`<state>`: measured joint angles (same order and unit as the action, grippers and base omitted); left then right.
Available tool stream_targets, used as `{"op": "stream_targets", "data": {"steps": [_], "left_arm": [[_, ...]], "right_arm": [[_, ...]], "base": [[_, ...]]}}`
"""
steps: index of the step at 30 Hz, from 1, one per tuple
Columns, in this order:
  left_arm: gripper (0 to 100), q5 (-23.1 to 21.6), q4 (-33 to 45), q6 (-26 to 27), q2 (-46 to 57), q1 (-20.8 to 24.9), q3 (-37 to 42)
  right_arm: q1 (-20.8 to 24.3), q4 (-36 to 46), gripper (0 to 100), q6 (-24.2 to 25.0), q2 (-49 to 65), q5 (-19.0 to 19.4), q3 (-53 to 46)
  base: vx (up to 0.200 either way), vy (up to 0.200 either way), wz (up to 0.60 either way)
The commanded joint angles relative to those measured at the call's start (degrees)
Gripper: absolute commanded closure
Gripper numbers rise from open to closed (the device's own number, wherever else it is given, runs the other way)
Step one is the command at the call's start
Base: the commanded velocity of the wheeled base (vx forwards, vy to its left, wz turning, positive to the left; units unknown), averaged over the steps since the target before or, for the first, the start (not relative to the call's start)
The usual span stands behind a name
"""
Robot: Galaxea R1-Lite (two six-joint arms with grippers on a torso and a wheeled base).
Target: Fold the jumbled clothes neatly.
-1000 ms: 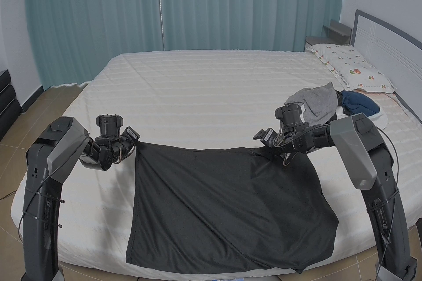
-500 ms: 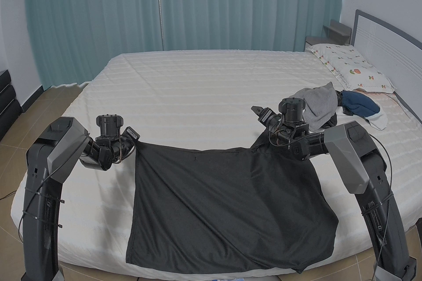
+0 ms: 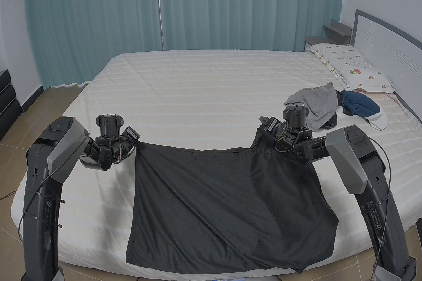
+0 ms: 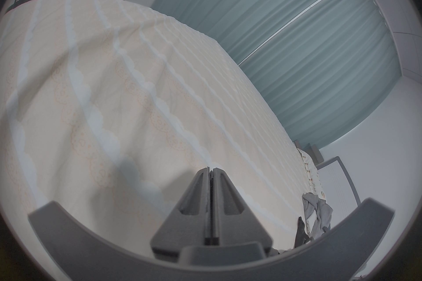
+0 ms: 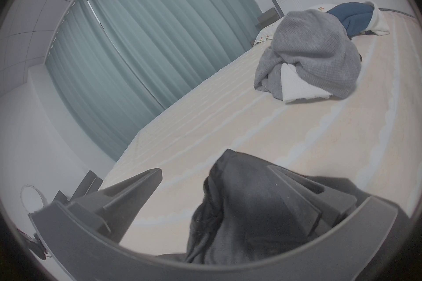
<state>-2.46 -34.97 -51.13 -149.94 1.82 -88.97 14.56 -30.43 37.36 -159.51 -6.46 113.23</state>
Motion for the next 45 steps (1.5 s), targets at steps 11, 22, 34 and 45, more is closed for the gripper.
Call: {"op": "stream_targets", "data": {"steps": [11, 22, 34, 45], "left_arm": [[100, 0.00, -0.01, -0.03, -0.44, -0.32, -0.42], [100, 1.06, -0.01, -0.03, -0.35, -0.15, -0.24], [100, 1.14, 0.26, -0.11, -0.17, 0.03, -0.15], [100, 1.14, 0.26, -0.11, -0.26, 0.03, -0.24]], "right_arm": [[-8.58, 4.32, 0, -1.77, 10.19, 6.90, -14.00], [-10.95, 3.45, 0, -1.50, 10.10, 13.05, -20.06], [-9.99, 2.13, 0, -1.24, 4.47, 13.58, -14.96], [-9.55, 2.21, 0, -1.24, 2.10, 13.40, -11.89]], "base": [[0.000, 0.000, 0.00], [0.000, 0.000, 0.00], [0.000, 0.000, 0.00], [0.000, 0.000, 0.00]]}}
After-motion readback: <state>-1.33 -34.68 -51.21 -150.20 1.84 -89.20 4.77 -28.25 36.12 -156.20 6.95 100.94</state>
